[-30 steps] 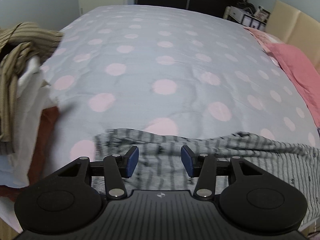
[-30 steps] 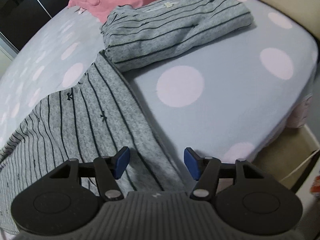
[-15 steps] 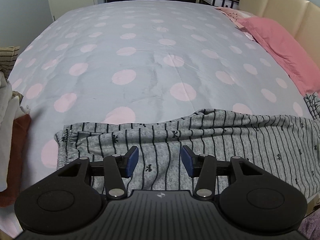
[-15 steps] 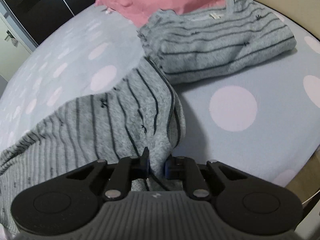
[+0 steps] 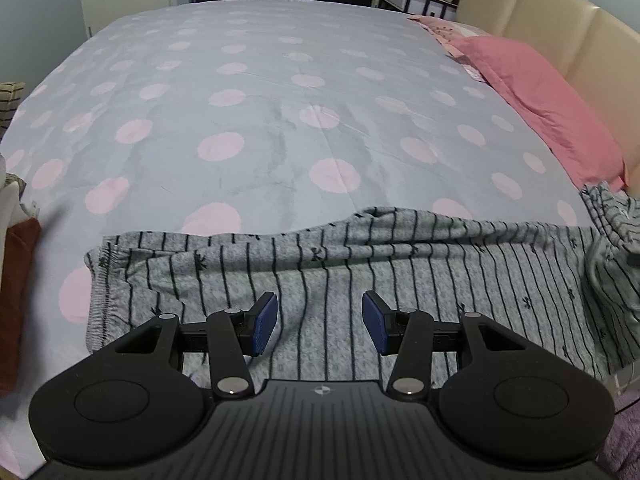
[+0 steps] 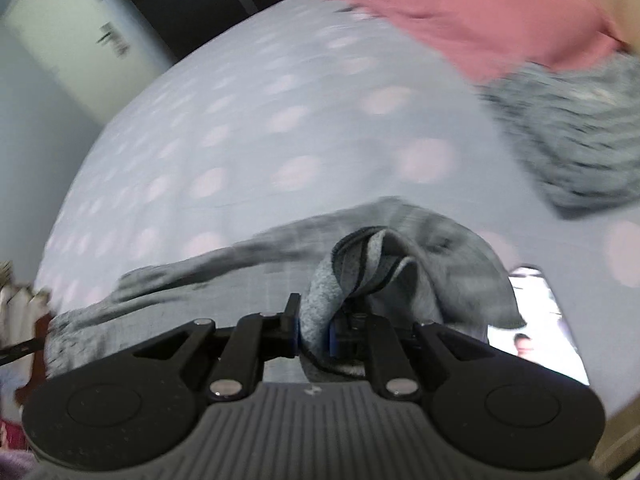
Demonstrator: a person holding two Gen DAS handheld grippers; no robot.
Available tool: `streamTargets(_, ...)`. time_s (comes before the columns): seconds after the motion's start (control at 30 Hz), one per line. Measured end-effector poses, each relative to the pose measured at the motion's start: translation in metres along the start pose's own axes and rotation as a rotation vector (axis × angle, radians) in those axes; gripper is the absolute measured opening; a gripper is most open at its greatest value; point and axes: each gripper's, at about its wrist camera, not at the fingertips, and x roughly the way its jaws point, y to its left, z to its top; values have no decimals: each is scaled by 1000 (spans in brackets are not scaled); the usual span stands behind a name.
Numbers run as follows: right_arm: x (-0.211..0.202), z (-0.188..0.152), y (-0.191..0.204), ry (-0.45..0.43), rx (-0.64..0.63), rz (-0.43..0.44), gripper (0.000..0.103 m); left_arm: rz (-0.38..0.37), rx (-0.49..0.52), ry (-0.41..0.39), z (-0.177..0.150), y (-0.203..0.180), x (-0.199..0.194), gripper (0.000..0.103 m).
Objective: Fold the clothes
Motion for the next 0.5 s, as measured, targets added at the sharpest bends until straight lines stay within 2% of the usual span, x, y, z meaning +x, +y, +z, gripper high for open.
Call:
streamTargets(0.2,34,-12,102,84,-212,105,14,-16,3,28,-11,3,3,45)
streamTargets(0.37,84,-54,173,233,-395,168,14,-14,-1,52,-16,7,8,45)
streamTargets(0.43,106,-74,193,288,-469,164,15,-20,6,57,-18,6,8,45)
streamTargets(0.5,125,-90,204,337,-522,155,22,-26,17,62,-20,5,8,45)
